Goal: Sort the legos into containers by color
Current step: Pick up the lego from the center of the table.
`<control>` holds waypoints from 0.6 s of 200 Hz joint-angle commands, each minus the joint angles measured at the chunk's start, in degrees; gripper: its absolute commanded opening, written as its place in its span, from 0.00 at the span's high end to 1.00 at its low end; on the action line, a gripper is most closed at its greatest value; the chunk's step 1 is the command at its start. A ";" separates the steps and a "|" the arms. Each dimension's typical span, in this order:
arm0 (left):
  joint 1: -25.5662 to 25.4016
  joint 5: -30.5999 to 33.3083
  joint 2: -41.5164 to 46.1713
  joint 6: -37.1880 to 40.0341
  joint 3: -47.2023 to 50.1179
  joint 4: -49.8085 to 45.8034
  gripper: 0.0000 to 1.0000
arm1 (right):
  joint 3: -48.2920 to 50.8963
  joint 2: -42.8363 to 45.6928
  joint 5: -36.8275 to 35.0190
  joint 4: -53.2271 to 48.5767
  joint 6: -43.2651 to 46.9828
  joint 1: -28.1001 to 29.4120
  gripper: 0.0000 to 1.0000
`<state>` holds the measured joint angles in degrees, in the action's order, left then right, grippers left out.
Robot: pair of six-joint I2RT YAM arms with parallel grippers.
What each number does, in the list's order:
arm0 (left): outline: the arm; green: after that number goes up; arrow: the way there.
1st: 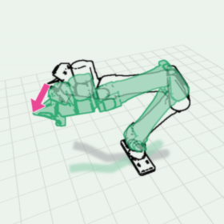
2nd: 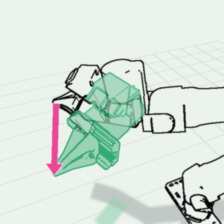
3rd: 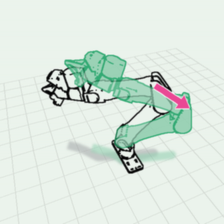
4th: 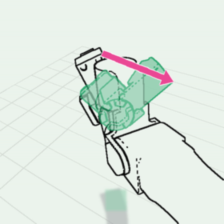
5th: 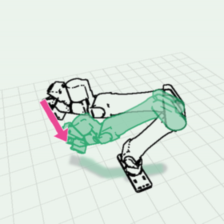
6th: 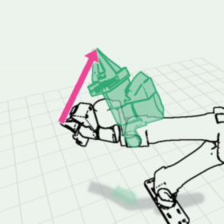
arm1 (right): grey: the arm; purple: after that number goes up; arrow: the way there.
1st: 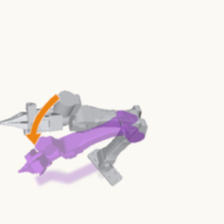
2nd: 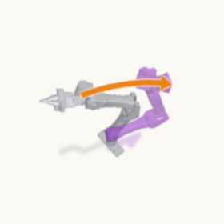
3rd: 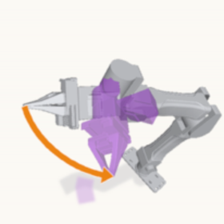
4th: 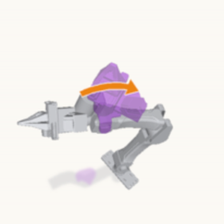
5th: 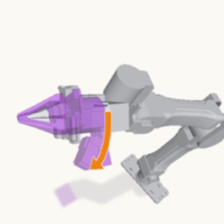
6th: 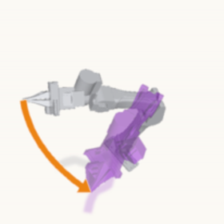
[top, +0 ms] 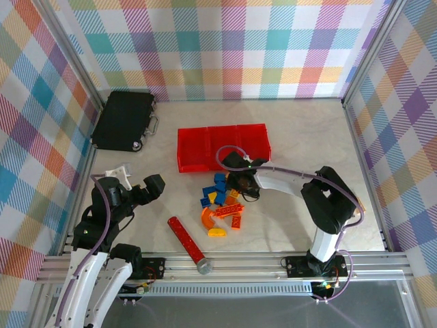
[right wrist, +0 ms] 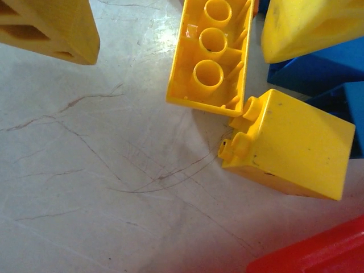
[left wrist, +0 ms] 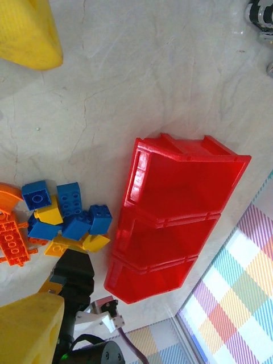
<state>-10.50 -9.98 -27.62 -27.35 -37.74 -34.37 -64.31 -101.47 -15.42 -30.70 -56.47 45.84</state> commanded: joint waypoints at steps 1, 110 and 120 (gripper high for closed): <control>-0.49 -1.33 0.54 0.39 0.81 1.64 0.00 | -1.58 -0.93 -0.59 -0.08 0.04 0.47 0.31; -0.50 -1.42 0.28 0.37 1.17 2.20 0.00 | -2.70 -4.31 -1.52 -0.91 0.51 1.09 0.32; -0.55 -1.47 0.30 0.29 1.27 2.25 0.00 | -2.66 -4.31 -2.12 -1.28 0.64 1.09 0.32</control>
<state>-10.50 -10.09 -27.64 -27.40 -37.21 -33.91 -66.13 -104.84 -15.79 -30.68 -56.34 46.44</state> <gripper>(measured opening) 0.997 0.678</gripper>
